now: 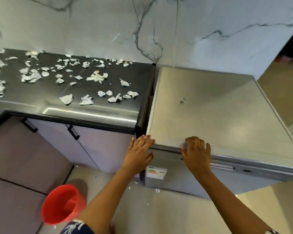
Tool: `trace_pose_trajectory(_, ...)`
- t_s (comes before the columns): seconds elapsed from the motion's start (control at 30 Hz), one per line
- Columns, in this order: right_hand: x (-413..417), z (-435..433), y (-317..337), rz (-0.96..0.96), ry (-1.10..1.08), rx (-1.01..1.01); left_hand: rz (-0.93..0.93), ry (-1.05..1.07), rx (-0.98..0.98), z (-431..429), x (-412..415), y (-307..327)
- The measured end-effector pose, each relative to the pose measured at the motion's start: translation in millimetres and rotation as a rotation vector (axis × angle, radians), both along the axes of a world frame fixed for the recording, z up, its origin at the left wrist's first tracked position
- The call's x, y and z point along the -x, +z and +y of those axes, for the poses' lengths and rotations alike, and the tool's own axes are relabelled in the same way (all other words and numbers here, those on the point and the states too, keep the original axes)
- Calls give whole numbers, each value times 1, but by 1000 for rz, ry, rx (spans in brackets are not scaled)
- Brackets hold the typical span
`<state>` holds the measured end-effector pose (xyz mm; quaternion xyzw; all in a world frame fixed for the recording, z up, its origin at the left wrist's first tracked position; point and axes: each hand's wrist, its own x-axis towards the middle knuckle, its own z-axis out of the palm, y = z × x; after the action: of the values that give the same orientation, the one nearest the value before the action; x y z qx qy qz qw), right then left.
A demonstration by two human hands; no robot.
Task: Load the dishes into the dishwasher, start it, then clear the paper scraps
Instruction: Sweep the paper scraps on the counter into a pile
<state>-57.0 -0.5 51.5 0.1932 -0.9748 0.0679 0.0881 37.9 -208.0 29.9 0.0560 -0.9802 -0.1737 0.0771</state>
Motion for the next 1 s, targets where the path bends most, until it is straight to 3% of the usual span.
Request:
trace_pose_trajectory(0.17,11,-137,9,-115,227,254,104,375,-82,-141,-6,13)
trace_pose_trajectory(0.3,26,-226,6,-263,168,216,149,561,-47,-236,-15,26)
trace_pose_trajectory(0.43,59,-291,4,-311,43,120,-35,707,-77,-337,-6,30)
trace_pose_trajectory(0.63,110,-330,5,-407,14,84,-214,548,-28,-381,26,14)
trace_pose_trajectory(0.8,112,-347,4,-376,345,-4,-257,114,62,-371,46,16)
trace_pose_trajectory(0.9,112,-343,0,-410,460,251,-209,-49,22,-369,49,16)
trace_pose_trajectory(1.0,149,-341,3,-430,256,582,34,288,-204,-383,64,13)
